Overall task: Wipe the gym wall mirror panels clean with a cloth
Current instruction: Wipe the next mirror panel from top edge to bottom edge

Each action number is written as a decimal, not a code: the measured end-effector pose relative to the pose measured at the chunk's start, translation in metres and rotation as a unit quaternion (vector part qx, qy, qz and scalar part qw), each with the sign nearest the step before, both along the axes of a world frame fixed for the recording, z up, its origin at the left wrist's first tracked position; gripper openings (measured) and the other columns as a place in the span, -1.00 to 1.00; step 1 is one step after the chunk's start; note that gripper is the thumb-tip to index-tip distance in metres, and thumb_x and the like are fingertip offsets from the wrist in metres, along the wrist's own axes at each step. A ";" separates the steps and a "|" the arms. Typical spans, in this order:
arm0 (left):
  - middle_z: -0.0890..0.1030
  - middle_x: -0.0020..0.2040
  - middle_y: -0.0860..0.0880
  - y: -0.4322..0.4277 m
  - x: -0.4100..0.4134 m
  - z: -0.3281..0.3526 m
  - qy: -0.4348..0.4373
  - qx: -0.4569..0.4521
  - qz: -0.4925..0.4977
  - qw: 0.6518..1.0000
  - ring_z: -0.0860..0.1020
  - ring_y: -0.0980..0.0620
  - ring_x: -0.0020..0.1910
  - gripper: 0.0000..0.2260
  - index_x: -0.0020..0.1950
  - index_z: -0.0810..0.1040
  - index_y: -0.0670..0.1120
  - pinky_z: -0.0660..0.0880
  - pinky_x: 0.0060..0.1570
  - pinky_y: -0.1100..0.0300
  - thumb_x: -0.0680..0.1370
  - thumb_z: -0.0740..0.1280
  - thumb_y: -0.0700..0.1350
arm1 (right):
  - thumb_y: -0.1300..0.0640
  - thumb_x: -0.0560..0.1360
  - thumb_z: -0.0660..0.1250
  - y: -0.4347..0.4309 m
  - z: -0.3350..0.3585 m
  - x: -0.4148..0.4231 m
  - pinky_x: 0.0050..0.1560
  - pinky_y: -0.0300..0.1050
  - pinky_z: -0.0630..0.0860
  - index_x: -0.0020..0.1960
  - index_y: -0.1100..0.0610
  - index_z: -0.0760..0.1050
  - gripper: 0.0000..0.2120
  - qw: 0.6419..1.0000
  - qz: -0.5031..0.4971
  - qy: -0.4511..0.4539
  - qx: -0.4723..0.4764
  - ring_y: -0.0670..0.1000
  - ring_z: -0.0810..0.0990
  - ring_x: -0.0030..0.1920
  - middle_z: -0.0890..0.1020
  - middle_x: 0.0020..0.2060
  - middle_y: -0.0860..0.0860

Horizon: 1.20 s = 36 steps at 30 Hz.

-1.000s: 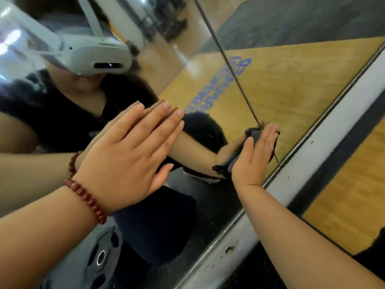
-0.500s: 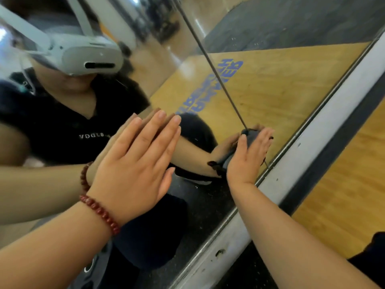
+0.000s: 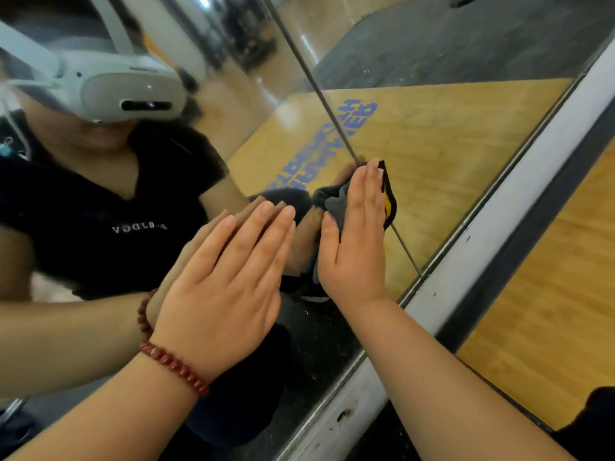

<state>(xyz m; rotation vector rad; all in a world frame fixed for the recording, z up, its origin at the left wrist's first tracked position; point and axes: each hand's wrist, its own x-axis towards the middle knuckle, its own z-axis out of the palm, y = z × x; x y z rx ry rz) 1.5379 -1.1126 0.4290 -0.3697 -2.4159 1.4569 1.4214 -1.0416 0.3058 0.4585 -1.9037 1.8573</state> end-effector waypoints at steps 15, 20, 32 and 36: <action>0.26 0.55 -0.17 0.016 -0.013 0.007 -0.006 0.108 0.042 0.993 0.19 -0.15 0.54 -0.42 0.54 0.28 -0.23 0.04 0.52 -0.07 0.54 0.20 -0.03 | 0.17 0.63 0.08 0.034 0.018 -0.023 0.57 -0.09 -0.06 0.56 0.36 -0.01 -0.43 0.987 0.020 0.091 0.133 0.03 -0.11 0.58 -0.05 0.54 0.11; 0.33 0.52 -0.17 0.034 -0.016 0.020 -0.059 0.193 0.091 0.975 0.20 -0.16 0.53 -0.42 0.50 0.36 -0.20 0.03 0.52 -0.10 0.52 0.26 0.01 | 0.19 0.60 0.10 0.074 0.032 -0.024 0.54 -0.15 0.02 0.54 0.39 0.04 -0.43 0.945 0.044 0.102 0.309 0.16 0.07 0.54 0.12 0.53 0.27; -0.01 0.63 -0.09 0.118 0.038 0.098 -0.230 0.380 0.256 0.859 -0.11 -0.11 0.60 -0.42 0.62 -0.05 -0.10 -0.36 0.45 -0.08 0.67 0.05 0.06 | 0.28 0.34 0.52 0.203 0.150 0.039 0.19 0.09 0.54 0.33 0.24 0.51 -0.43 0.794 0.091 0.103 0.593 0.16 0.62 0.16 0.63 0.17 0.11; 0.50 0.39 -0.13 0.143 0.073 0.134 -0.248 0.449 0.271 0.814 0.40 -0.14 0.42 -0.37 0.42 0.48 -0.12 0.03 0.47 -0.10 0.39 0.47 0.05 | 0.23 0.44 0.33 0.237 0.198 0.080 0.25 0.09 0.50 0.35 0.21 0.51 -0.54 0.765 0.110 0.117 0.623 0.14 0.60 0.24 0.61 0.23 0.11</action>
